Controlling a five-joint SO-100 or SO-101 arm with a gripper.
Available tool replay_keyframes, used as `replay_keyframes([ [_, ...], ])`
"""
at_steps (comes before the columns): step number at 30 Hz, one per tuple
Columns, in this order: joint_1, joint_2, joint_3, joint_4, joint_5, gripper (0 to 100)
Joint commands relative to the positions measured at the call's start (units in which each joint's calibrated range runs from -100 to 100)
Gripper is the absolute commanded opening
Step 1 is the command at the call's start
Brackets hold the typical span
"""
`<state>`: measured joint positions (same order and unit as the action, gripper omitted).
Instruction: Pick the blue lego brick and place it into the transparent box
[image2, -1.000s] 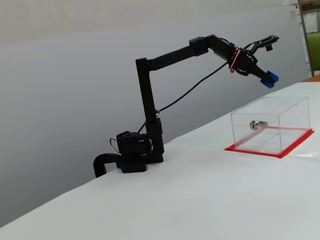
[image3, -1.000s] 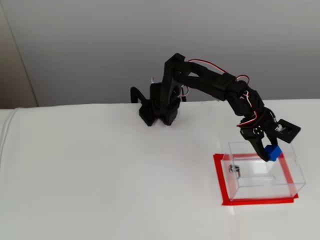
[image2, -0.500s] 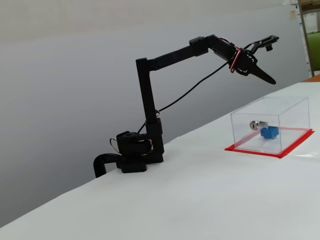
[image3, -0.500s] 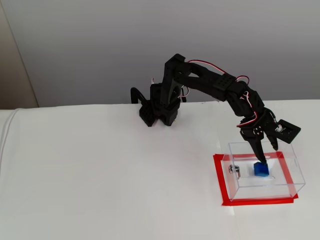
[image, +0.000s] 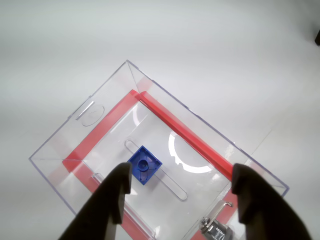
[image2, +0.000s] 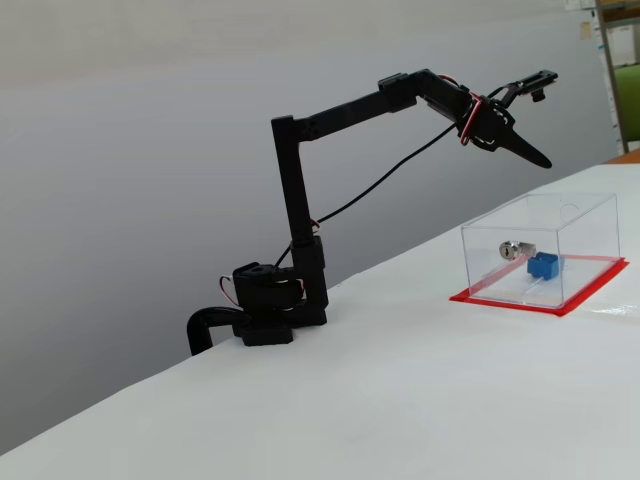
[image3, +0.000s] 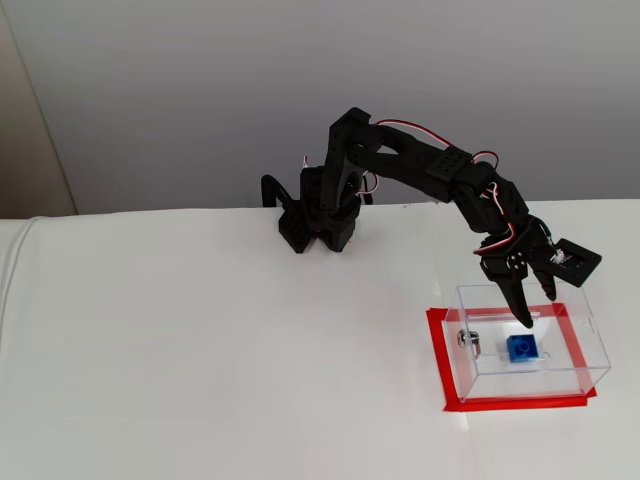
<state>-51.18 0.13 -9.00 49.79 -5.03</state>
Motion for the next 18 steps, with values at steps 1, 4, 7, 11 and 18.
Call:
replay_keyframes([
  [1, 0.6, -4.8, -2.8, -0.5, 0.1, 21],
  [4, 1.2, -6.9, -1.3, -0.8, 0.1, 12],
  [7, 2.4, -9.3, 0.7, -0.6, 0.1, 4],
  [11, 4.5, -14.0, 4.8, -0.8, 0.1, 2],
  [18, 11.4, -26.0, 14.7, -1.1, 0.2, 2],
])
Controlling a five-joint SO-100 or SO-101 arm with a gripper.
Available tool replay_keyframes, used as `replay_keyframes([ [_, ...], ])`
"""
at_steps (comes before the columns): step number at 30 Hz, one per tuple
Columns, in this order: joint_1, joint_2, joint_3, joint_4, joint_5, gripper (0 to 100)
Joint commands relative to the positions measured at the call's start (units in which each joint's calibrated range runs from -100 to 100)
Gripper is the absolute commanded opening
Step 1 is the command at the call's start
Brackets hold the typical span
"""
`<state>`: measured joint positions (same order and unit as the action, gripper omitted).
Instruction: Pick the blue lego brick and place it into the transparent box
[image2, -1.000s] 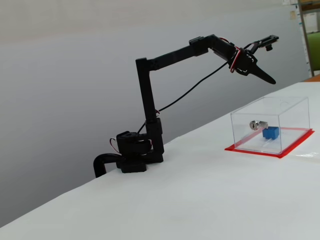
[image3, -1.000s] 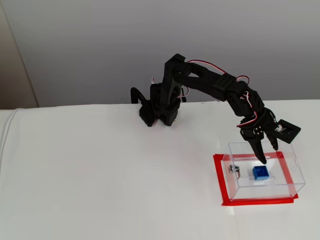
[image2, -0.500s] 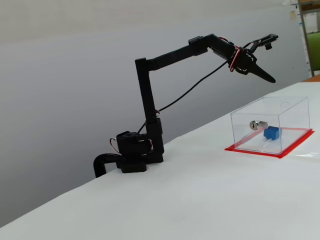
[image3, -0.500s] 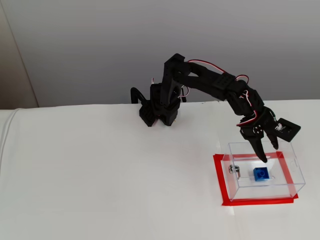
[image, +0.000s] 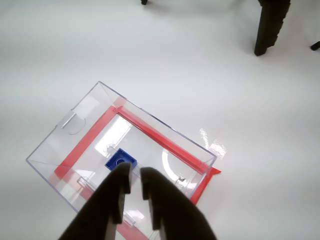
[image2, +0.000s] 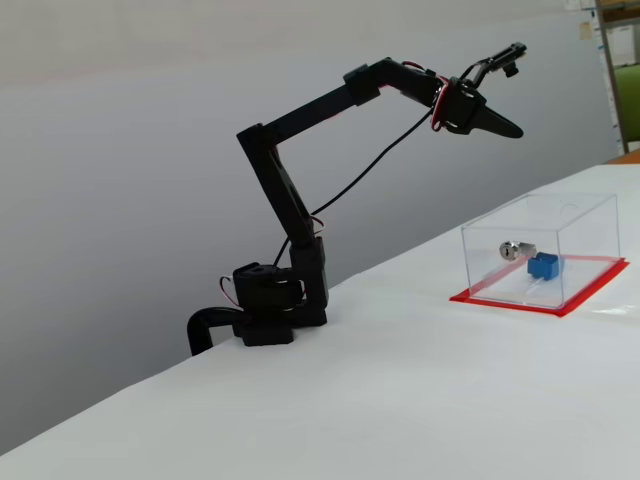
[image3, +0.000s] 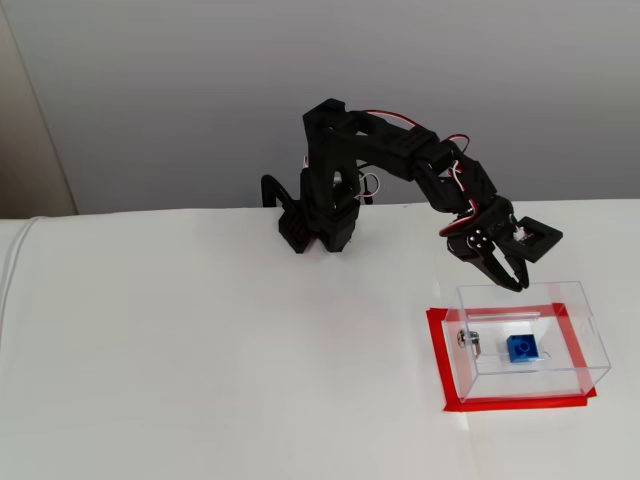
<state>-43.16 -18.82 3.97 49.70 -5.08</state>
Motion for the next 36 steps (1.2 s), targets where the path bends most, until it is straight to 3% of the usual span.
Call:
replay_keyframes([
  [1, 4.9, -9.0, 3.4, -1.0, 0.2, 2],
  [17, 29.2, -34.8, 25.7, -1.0, 0.2, 2],
  [28, 39.9, -44.9, 34.7, -0.5, 3.6, 2],
  [36, 45.4, -58.2, 49.7, -0.4, 5.0, 2],
])
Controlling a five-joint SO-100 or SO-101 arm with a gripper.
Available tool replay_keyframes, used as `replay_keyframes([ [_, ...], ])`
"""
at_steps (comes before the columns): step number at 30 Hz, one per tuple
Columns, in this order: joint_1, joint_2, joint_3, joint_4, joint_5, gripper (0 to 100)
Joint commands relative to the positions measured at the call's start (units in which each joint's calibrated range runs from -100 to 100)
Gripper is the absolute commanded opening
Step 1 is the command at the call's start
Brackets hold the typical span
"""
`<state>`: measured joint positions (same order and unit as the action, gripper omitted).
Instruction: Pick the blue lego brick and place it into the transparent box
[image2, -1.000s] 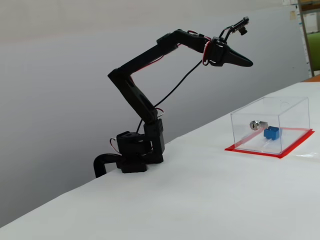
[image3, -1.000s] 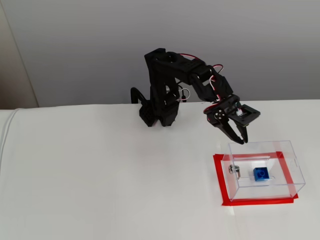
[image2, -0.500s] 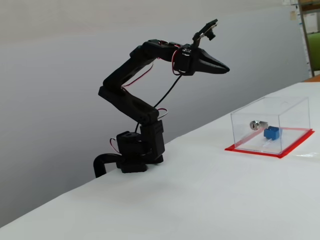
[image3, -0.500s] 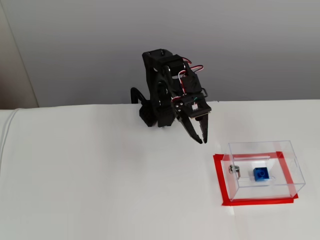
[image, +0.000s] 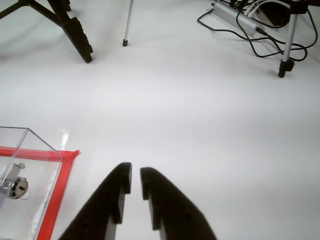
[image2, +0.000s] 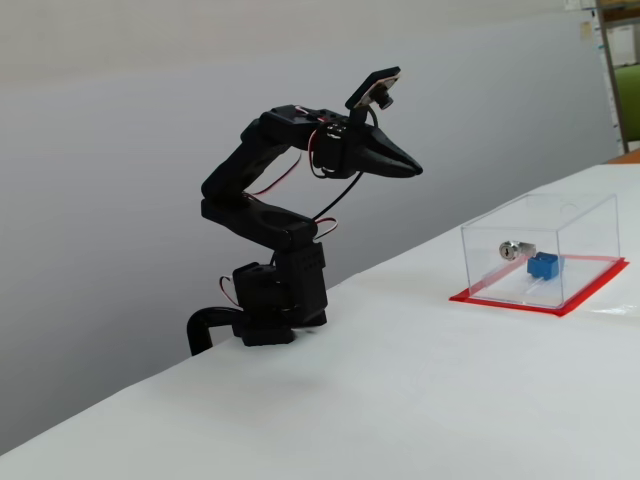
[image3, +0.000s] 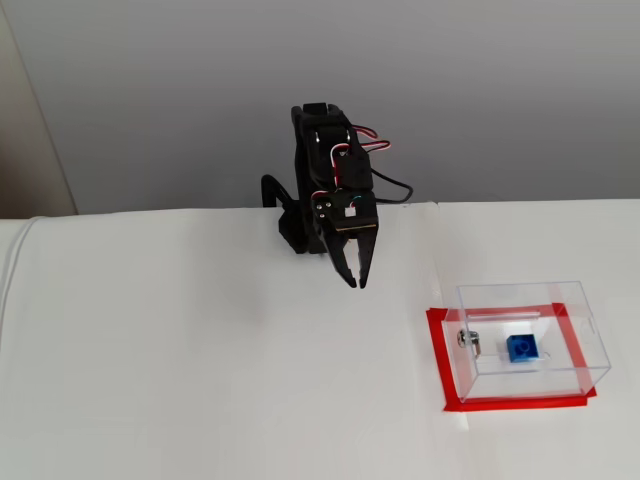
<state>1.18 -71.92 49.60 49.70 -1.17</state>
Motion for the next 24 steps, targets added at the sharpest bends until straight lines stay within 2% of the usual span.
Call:
replay_keyframes([
  [1, 1.4, -6.9, 6.1, -0.4, 1.9, 2],
  [14, 4.8, -27.1, 34.4, -0.4, 2.1, 2],
  [24, 9.4, -28.1, 45.3, -1.3, 2.5, 2],
])
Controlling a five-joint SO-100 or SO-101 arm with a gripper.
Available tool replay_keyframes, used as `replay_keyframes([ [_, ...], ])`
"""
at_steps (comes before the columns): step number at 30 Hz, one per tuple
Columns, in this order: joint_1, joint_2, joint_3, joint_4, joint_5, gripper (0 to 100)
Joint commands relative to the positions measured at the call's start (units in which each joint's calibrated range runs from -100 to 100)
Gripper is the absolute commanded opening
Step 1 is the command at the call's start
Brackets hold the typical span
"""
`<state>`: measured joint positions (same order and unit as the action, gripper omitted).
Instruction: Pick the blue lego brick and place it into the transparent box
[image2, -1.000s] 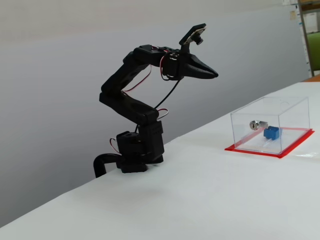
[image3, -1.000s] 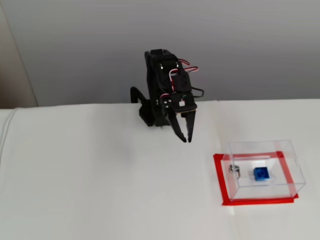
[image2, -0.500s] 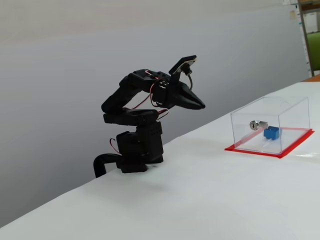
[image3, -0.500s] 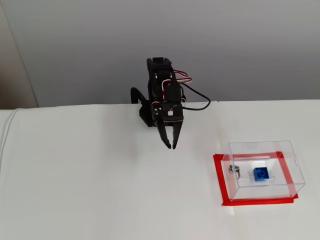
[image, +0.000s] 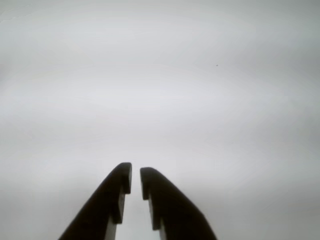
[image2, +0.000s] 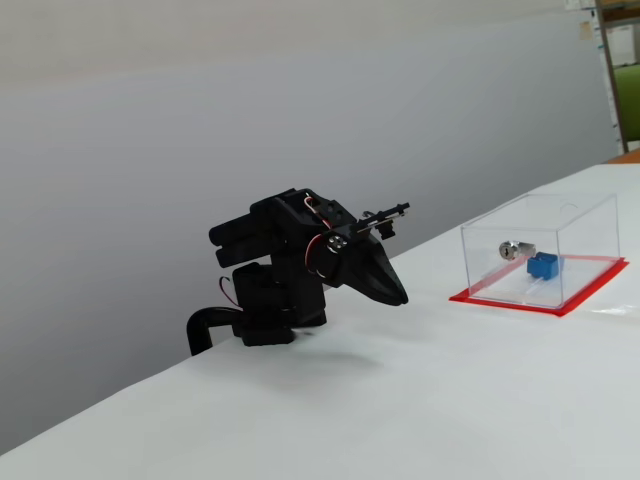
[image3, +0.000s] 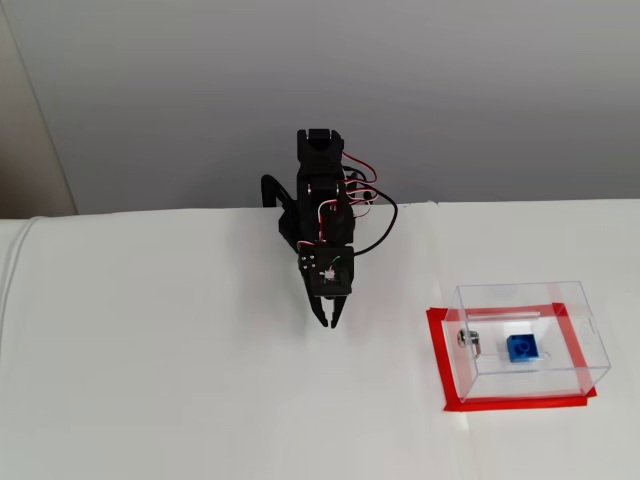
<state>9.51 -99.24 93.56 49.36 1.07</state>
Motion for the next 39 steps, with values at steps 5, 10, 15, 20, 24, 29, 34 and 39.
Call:
replay_keyframes([
  [5, 1.9, -0.8, 5.6, -1.0, 0.2, 2],
  [10, 2.0, -0.8, 5.7, -0.5, 0.3, 2],
  [15, 1.9, -0.8, 5.7, 2.9, 0.3, 2],
  [20, 2.3, -0.8, 5.7, 3.0, -0.1, 2],
  [24, 3.3, -0.8, 5.7, 3.2, -0.8, 2],
  [29, 3.5, -0.8, 5.7, 3.1, -1.6, 2],
  [34, 3.7, -0.8, 5.7, 3.0, -1.4, 2],
  [39, 3.7, -0.5, 5.4, 2.8, -1.2, 2],
])
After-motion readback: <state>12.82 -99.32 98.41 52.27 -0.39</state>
